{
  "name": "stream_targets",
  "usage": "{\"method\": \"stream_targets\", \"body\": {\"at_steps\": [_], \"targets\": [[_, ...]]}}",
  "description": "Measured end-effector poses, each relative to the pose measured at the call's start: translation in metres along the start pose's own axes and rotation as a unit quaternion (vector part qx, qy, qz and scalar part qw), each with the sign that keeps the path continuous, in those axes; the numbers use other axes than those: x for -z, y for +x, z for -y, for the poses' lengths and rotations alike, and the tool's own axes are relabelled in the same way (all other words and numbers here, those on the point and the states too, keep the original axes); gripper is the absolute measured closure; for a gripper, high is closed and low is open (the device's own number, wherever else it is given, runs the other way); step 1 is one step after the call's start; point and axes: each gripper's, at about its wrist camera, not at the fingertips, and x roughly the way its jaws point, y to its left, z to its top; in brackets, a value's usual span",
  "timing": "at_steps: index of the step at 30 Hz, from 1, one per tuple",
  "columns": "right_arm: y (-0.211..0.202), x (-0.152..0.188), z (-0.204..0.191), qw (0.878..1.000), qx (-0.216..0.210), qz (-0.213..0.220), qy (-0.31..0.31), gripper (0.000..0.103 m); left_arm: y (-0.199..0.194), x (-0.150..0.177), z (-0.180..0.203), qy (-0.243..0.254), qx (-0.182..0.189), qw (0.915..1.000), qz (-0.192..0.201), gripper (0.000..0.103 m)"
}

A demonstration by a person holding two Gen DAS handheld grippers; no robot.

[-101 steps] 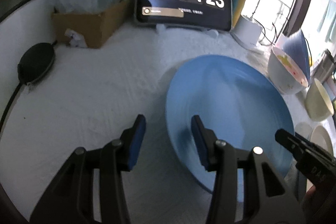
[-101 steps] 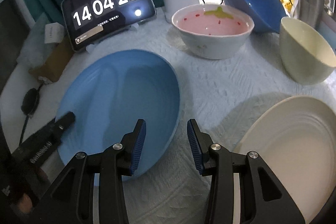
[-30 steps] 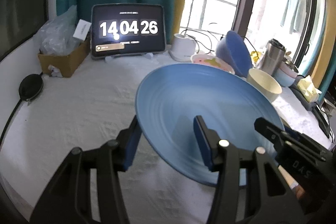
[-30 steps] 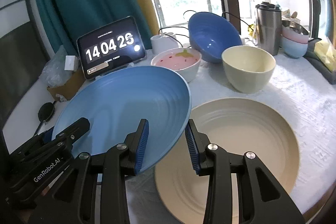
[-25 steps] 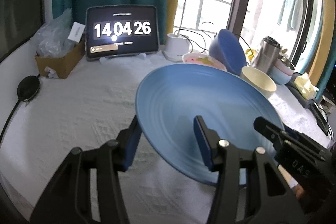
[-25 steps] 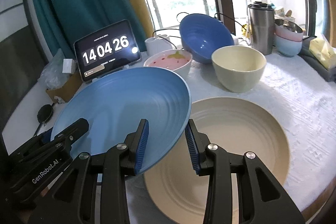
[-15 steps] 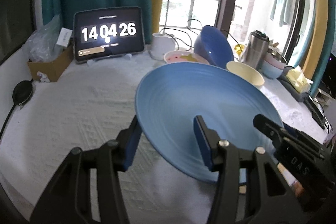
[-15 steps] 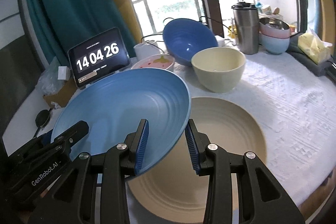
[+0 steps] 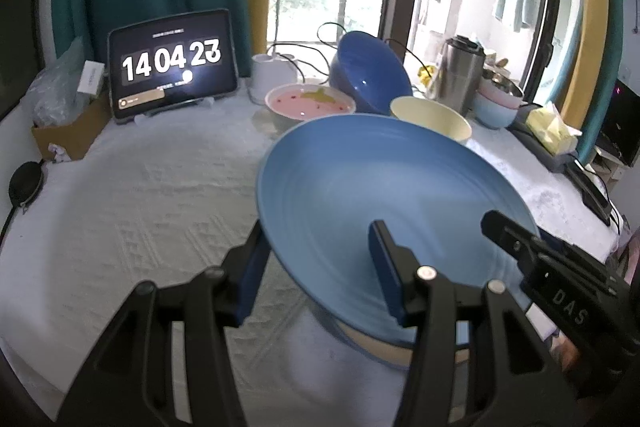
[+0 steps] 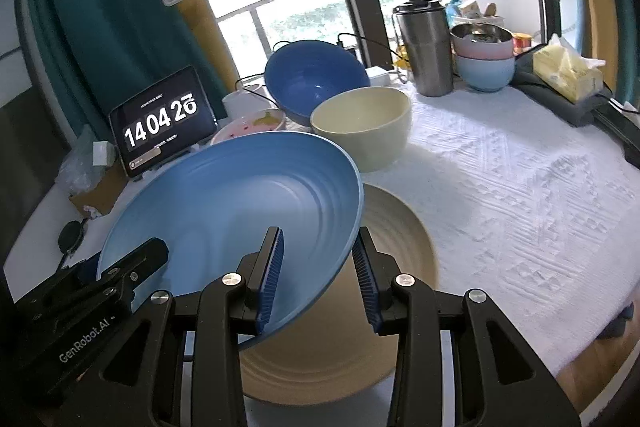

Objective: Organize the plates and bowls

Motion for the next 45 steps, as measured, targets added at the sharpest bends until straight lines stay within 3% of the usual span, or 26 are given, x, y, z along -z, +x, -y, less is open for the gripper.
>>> {"method": "stream_targets", "body": {"at_steps": [23,31,36,45], "targets": [[0.005,0.020,0.046,1.000,0.020,-0.016,0.016,0.065,0.024,0.025,0.042,0.045,0.000,0.9977,-0.050,0.052],[0.007,0.023,0.045,1.000,0.017,-0.019,0.009,0.064,0.029,0.029,0.036,0.042,0.000,0.9972,-0.063,0.050],[0.006,0.023,0.044,1.000,0.015,-0.018,0.009,0.064,0.033,0.032,0.030,0.053,-0.025,0.9956,-0.073,0.050],[0.009,0.025,0.045,1.000,0.014,-0.026,0.011,0.064,0.032,0.035,0.021,0.048,-0.009,0.9959,-0.077,0.050]]}}
